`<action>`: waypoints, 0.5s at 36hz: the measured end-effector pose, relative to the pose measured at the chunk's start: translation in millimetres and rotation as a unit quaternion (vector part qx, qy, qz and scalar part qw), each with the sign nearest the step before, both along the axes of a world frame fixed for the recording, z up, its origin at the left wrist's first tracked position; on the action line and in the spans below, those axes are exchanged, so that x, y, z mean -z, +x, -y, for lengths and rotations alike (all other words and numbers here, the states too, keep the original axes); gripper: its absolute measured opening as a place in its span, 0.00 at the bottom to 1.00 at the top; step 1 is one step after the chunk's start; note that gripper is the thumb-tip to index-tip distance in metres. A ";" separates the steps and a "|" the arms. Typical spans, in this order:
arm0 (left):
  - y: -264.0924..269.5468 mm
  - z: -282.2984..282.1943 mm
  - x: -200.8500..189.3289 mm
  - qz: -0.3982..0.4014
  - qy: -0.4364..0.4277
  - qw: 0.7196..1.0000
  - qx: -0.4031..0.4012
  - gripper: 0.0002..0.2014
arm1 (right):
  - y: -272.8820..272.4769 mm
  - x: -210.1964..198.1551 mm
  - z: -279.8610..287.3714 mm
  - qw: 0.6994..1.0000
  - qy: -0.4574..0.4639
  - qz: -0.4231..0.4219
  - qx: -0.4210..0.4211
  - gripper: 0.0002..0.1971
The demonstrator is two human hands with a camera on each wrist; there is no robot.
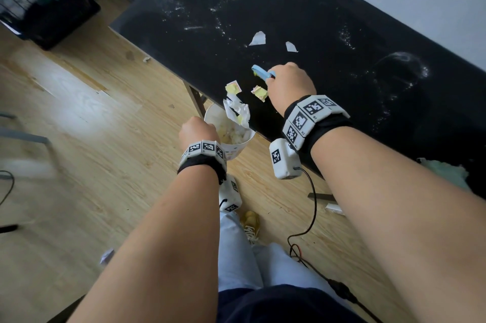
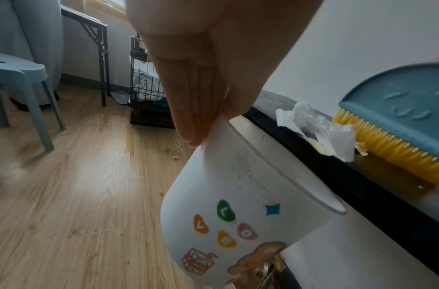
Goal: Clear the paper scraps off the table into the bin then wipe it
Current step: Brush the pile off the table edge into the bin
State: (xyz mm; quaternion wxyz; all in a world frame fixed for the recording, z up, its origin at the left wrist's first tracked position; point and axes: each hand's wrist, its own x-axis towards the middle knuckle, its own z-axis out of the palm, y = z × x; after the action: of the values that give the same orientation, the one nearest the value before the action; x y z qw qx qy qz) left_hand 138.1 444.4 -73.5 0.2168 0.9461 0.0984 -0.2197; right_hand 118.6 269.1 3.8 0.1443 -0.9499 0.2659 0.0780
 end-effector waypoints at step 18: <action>-2.2 -12.3 -5.8 0.008 -0.010 1.000 -0.013 0.18 | 7.4 -15.6 -21.8 0.994 0.057 0.085 0.034 0.12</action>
State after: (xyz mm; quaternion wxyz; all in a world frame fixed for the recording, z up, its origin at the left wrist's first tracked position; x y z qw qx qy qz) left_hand 135.8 456.7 -67.7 0.2300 0.9442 0.1065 -0.2102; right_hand 126.0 290.9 19.3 0.2227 -0.9337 0.2801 0.0074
